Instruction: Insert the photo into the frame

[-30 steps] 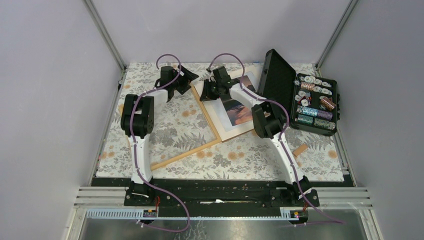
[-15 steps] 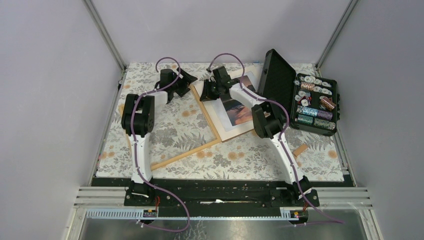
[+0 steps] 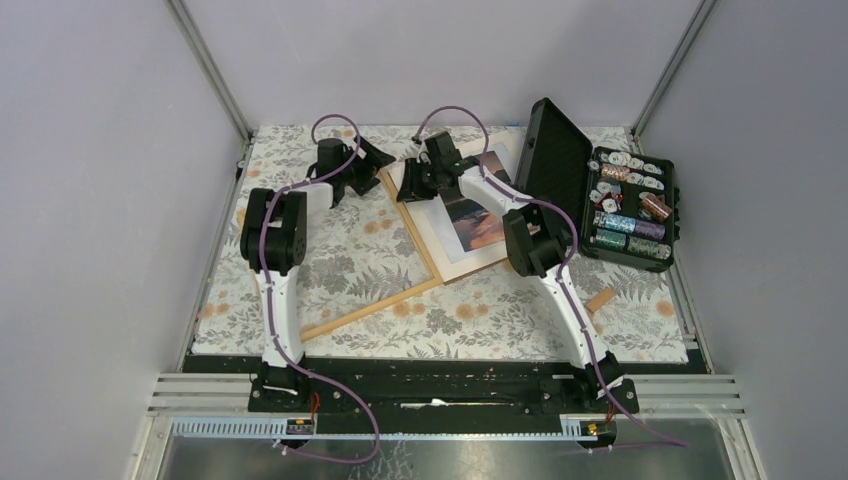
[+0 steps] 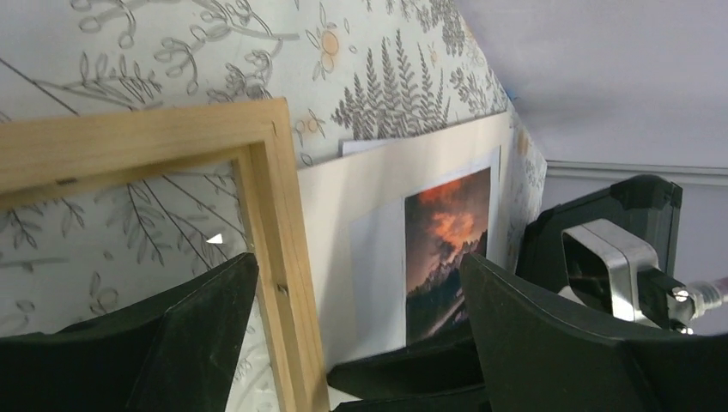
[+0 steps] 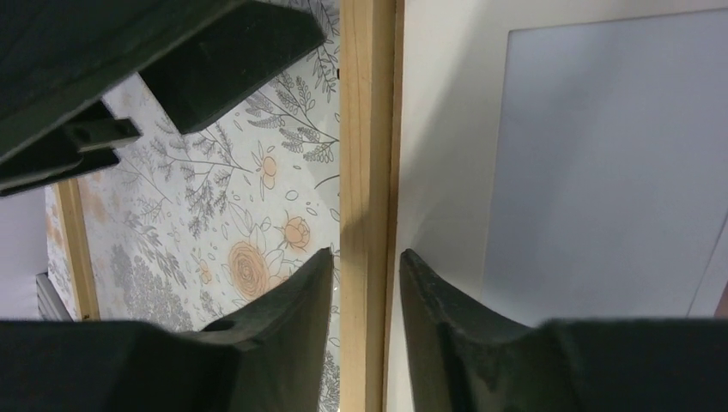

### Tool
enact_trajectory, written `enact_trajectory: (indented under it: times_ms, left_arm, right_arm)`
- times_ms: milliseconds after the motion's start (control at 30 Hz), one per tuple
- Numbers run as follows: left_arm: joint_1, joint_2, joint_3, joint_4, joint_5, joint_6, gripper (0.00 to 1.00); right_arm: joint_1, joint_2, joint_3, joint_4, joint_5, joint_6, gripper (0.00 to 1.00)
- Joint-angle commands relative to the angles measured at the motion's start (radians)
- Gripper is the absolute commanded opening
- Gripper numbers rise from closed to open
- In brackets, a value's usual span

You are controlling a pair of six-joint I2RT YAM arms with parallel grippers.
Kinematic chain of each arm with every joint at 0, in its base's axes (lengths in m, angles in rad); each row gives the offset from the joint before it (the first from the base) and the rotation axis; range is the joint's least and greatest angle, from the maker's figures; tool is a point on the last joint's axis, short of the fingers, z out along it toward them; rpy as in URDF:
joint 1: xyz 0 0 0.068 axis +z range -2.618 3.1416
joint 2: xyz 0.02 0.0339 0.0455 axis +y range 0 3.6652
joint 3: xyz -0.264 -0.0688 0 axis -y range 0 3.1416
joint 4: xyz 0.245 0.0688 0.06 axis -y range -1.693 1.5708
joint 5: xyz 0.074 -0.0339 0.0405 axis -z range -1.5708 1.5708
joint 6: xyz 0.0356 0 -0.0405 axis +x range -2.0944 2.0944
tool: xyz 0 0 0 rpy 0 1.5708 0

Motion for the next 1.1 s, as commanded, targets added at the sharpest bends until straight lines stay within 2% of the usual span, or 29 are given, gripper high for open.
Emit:
enact_trajectory:
  times_ms: [0,67,167,267,367,500,600,667,733,800,900,1067]
  left_arm:
    - [0.001,-0.173,0.01,-0.036,0.07,0.058,0.94]
    - [0.002,-0.245,0.009,-0.064,0.08,0.069,0.97]
    - [0.0,-0.369,-0.038,-0.101,0.098,0.078,0.99]
    - [0.0,-0.511,-0.148,-0.145,0.128,0.09,0.99]
    - [-0.025,-0.651,-0.279,-0.224,0.164,0.132,0.99]
    - [-0.082,-0.832,-0.442,-0.346,0.184,0.201,0.99]
    - [-0.1,-0.965,-0.58,-0.399,0.165,0.221,0.99]
    - [-0.121,-1.024,-0.654,-0.401,0.181,0.209,0.99]
    - [-0.154,-1.049,-0.715,-0.386,0.199,0.2,0.99]
    - [-0.188,-1.04,-0.759,-0.335,0.223,0.178,0.99]
    - [-0.251,-0.984,-0.798,-0.219,0.23,0.138,0.98]
    - [-0.322,-0.81,-0.773,-0.083,0.238,0.103,0.95]
  right_arm:
    - [0.01,0.004,0.038,-0.048,0.006,-0.022,0.48]
    - [0.011,-0.012,0.047,-0.07,0.017,-0.04,0.54]
    - [0.01,-0.049,0.12,-0.19,0.09,-0.102,0.62]
    - [0.011,-0.174,0.112,-0.293,0.199,-0.131,0.7]
    - [0.011,-0.392,-0.12,-0.323,0.235,-0.113,0.75]
    - [0.011,-0.717,-0.648,-0.08,0.108,-0.007,0.79]
    - [0.016,-0.808,-0.871,0.031,0.0,0.074,0.7]
    - [0.035,-0.848,-0.997,0.122,-0.005,0.11,0.64]
    - [0.04,-0.877,-1.096,0.194,0.003,0.142,0.47]
    - [0.04,-0.908,-1.163,0.239,0.028,0.165,0.37]
    - [0.04,-0.94,-1.234,0.295,0.024,0.181,0.32]
    - [0.04,-0.925,-1.303,0.375,0.021,0.204,0.29]
